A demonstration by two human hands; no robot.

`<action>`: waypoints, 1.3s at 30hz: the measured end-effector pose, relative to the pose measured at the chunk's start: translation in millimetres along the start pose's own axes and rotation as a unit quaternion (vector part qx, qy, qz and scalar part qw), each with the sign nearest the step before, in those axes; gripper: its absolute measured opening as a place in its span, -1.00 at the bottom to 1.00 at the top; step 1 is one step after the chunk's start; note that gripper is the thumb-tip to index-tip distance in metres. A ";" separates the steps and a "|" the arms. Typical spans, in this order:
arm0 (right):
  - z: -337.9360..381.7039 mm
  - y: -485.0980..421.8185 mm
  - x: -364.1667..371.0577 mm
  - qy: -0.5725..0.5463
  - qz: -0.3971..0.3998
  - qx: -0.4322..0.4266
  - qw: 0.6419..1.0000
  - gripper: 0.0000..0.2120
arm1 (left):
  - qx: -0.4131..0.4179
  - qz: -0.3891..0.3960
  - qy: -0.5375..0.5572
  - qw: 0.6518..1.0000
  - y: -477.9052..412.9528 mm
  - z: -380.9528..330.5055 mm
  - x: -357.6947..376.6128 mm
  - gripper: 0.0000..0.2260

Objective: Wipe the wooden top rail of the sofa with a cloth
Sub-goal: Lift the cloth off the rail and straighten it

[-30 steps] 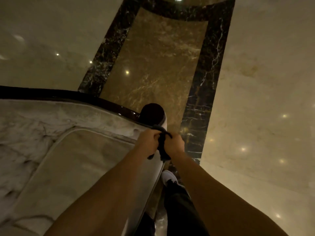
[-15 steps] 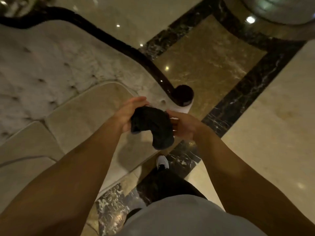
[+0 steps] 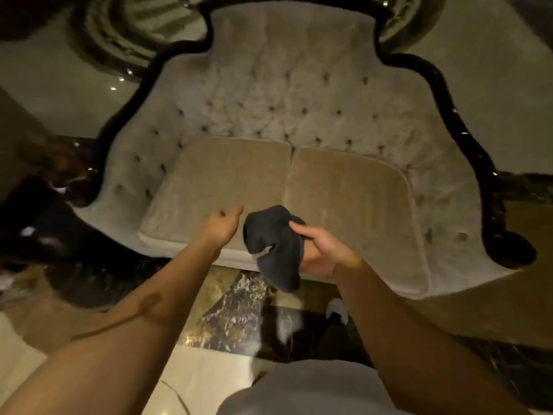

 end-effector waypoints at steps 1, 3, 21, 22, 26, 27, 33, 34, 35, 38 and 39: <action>-16.2 -13.7 20.3 -0.022 0.014 0.021 0.999 -0.58 | -0.062 0.010 0.027 0.998 14.6 30.8 -24.7 -0.40; -43.8 -37.3 59.0 -0.049 0.021 0.054 0.997 -0.50 | -0.168 0.082 0.106 0.977 46.4 80.5 -54.5 -0.25; -81.3 -252.3 206.1 0.286 -0.038 0.179 0.941 -0.78 | -0.151 -0.111 0.299 0.936 20.3 186.3 -272.4 -0.45; -79.3 -263.8 214.0 0.322 -0.047 0.183 0.928 -0.80 | -0.162 -0.126 0.302 0.931 14.9 191.3 -284.9 -0.48; -76.1 -308.7 243.4 0.390 -0.051 0.199 0.898 -0.75 | -0.173 -0.170 0.274 0.931 1.9 202.4 -335.3 -0.38; -78.5 -318.3 254.5 0.387 -0.030 0.205 0.898 -0.77 | -0.155 -0.176 0.268 0.935 -2.0 203.3 -348.9 -0.32; -86.7 -394.6 330.8 0.461 0.027 0.153 0.874 -0.39 | 0.009 -0.214 0.000 0.977 -23.0 226.1 -447.2 -0.58; -83.8 -408.7 342.0 0.510 0.007 0.112 0.853 -0.49 | 0.036 -0.225 -0.059 0.972 -26.7 233.5 -461.1 -0.62; -81.9 -423.7 356.9 0.561 -0.011 0.062 0.826 -0.61 | 0.062 -0.235 -0.104 0.964 -30.4 242.1 -475.7 -0.64; -81.1 -460.7 404.3 0.694 -0.044 -0.095 0.713 -0.79 | 0.133 -0.291 -0.178 0.931 -39.5 264.9 -518.7 -0.65; -82.7 -471.8 418.9 0.721 -0.060 -0.129 0.679 -0.79 | 0.143 -0.308 -0.172 0.925 -43.4 274.5 -535.6 -0.68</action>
Point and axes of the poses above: each hand's wrist, its own y-axis away from the middle knuckle, its own x-axis out of the palm, z = x × y, the point moved 9 cm from there along -y, towards the middle knuckle, and after that the axes turned 10 degrees about x, right-handed, at the moved point
